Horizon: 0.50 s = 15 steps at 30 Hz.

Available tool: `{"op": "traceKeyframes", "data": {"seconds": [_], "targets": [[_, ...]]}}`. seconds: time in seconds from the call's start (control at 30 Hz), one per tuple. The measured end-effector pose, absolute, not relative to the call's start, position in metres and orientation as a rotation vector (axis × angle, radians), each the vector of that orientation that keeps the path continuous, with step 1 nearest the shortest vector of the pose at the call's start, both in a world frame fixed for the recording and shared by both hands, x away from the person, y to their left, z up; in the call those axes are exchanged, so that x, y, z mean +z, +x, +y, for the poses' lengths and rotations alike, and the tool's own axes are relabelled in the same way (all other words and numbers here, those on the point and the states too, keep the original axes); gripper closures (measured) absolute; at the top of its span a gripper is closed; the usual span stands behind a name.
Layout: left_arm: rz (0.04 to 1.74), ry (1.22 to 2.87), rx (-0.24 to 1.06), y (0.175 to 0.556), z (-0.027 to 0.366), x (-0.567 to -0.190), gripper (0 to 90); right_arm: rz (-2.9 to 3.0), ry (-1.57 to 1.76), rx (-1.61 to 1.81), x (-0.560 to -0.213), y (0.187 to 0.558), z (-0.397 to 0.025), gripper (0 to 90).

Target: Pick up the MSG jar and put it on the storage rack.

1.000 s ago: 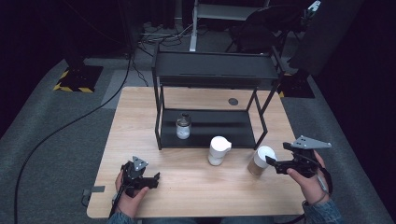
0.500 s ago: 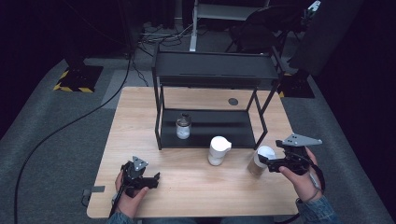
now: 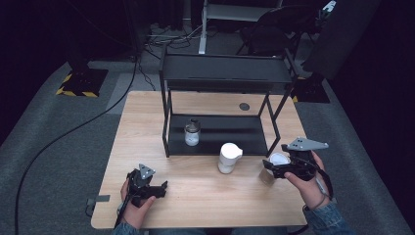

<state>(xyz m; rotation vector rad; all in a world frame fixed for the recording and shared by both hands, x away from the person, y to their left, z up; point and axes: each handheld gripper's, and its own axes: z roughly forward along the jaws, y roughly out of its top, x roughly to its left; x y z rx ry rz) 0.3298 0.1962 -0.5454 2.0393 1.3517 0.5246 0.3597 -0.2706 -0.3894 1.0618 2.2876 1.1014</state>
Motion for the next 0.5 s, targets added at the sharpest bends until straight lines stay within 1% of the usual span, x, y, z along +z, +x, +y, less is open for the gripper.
{"op": "traceKeyframes", "data": {"seconds": [0.5], "targets": [[1.351, 2.042, 0.525, 0.330, 0.196, -0.545, 5.1, 2.306, 1.031, 1.122, -0.386, 0.366, -0.249, 6.9]]}}
